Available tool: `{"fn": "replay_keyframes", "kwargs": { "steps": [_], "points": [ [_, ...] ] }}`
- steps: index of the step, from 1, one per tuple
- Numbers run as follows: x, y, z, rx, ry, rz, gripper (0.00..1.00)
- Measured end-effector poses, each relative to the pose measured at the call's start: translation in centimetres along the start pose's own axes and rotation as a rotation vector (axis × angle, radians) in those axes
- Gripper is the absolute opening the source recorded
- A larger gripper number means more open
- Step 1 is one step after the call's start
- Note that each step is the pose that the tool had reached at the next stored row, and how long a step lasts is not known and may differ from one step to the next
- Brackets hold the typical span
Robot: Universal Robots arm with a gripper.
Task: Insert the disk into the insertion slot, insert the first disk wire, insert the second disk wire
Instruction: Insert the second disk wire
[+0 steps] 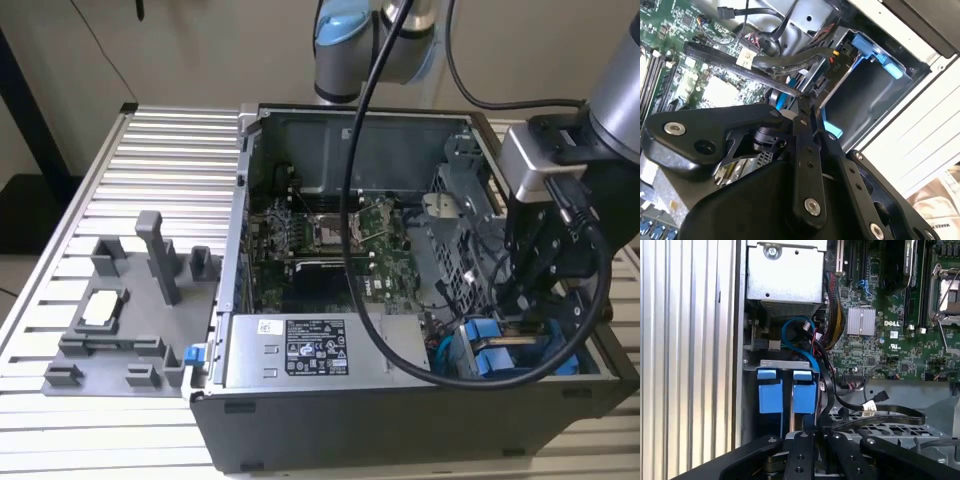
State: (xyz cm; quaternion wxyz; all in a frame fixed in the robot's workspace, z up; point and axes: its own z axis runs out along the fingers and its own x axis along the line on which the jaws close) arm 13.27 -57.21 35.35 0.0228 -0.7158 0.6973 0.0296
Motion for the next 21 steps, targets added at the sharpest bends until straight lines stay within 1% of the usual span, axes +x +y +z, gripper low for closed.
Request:
{"fn": "replay_keyframes", "kwargs": {
  "steps": [2,7,17,21],
  "points": [
    [0.11,-0.03,0.05,0.0005,-0.0001,0.007,0.16],
    [0.3,-0.54,0.19,-0.0029,-0.0001,0.012,0.16],
    [0.5,-1.06,0.68,-0.0005,-0.0005,0.045,0.16],
    [0.51,-1.1,0.86,0.0001,-0.0005,0.053,0.16]
  ]
}}
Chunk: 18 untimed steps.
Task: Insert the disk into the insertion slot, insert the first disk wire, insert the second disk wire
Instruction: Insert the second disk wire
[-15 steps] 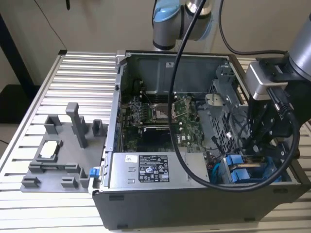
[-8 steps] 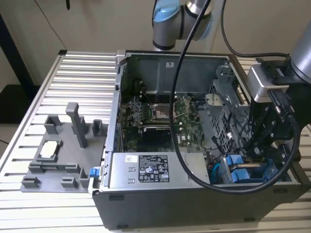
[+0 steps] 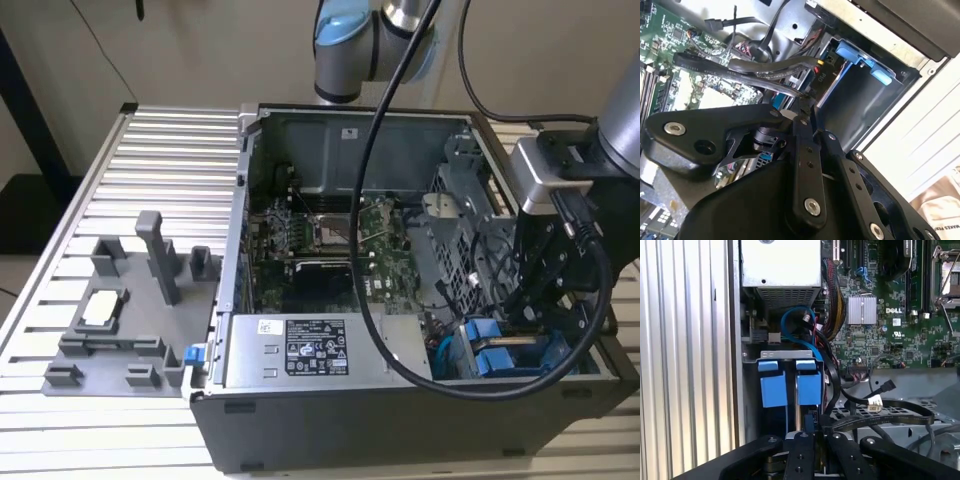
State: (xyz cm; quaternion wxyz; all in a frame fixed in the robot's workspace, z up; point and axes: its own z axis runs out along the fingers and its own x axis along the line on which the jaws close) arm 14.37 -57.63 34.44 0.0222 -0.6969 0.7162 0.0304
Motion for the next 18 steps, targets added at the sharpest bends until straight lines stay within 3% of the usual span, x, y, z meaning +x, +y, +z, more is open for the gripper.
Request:
{"fn": "replay_keyframes", "kwargs": {
  "steps": [18],
  "points": [
    [-0.06,-0.18,0.26,0.0003,-0.0014,0.004,0.16]
  ]
}}
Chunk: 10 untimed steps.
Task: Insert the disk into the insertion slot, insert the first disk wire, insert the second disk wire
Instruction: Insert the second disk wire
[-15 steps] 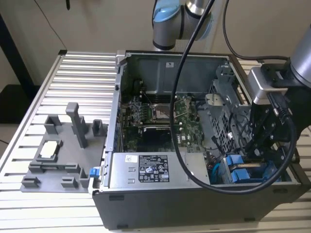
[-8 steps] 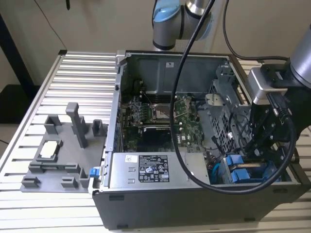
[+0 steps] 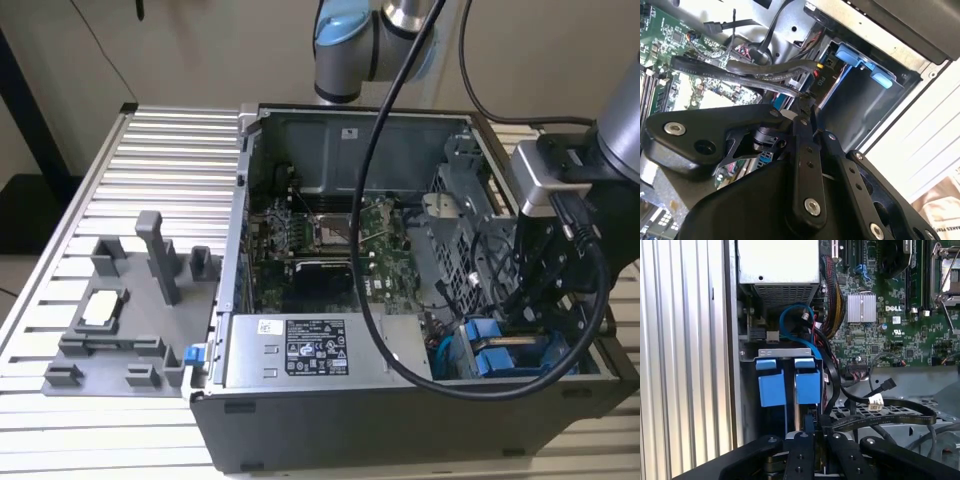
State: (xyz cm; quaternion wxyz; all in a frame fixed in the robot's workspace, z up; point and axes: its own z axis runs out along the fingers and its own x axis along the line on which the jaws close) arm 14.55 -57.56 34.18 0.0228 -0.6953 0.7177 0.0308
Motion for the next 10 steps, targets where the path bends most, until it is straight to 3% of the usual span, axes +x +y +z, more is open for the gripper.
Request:
{"fn": "replay_keyframes", "kwargs": {
  "steps": [10],
  "points": [
    [0.0,-0.08,0.33,0.0,-0.0019,0.0,0.16]
  ]
}}
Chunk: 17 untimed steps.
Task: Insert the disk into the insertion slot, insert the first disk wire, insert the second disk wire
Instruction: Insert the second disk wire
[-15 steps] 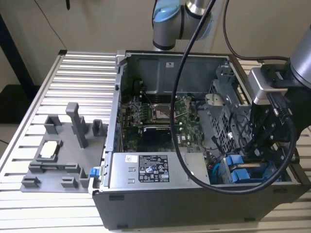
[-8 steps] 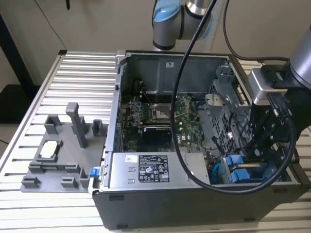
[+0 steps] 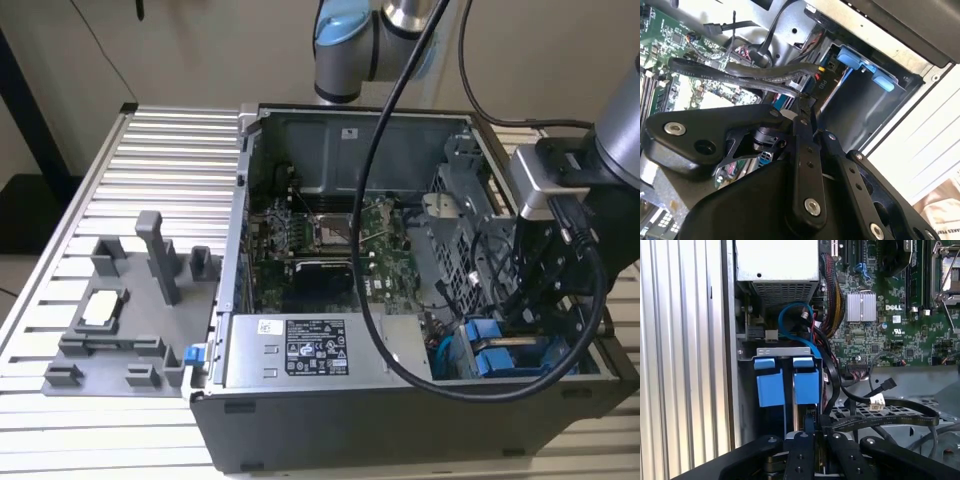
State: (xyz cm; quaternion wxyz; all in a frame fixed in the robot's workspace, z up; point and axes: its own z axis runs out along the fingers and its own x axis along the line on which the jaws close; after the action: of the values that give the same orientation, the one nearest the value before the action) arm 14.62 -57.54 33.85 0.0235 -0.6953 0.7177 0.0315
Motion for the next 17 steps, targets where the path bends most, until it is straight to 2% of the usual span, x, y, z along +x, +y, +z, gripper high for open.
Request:
{"fn": "replay_keyframes", "kwargs": {
  "steps": [12,13,17],
  "points": [
    [0.03,-0.01,0.32,0.0,0.0007,0.0,0.18],
    [0.03,-0.01,0.29,0.0,0.0007,0.0,0.24],
    [-0.05,0.01,-0.68,-0.0012,0.0002,0.0,0.24]
  ]
}}
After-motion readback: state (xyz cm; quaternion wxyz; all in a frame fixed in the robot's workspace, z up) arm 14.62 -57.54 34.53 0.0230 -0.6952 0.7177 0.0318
